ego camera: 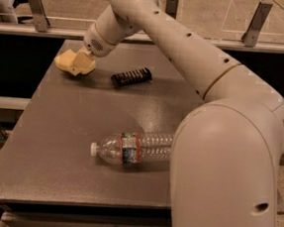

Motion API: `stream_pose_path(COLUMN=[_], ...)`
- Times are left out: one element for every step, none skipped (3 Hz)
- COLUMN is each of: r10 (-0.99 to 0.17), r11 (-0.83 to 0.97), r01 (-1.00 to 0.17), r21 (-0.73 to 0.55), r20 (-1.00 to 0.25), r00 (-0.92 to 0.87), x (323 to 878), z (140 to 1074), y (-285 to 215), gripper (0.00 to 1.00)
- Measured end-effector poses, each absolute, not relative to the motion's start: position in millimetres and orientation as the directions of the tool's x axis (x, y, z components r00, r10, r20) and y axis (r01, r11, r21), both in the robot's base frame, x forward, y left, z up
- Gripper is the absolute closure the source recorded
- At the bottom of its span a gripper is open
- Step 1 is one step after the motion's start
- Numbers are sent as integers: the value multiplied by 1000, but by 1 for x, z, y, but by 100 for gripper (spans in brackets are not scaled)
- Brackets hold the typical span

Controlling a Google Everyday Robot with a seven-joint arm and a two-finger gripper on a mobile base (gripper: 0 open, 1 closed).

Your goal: Pick sponge

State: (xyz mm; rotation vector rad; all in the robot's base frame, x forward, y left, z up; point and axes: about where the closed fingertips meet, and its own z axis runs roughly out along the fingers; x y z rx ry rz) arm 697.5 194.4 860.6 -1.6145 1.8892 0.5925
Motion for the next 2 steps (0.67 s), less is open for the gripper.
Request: stream_pose_path(r10=[-720,-723], r11=[96,64], r01=[-990,-991], r21=[-103,-120], r20=[-694,-690], r00=[2,37], x=[692,690], z=[913,919], y=[127,123], gripper=[100,100])
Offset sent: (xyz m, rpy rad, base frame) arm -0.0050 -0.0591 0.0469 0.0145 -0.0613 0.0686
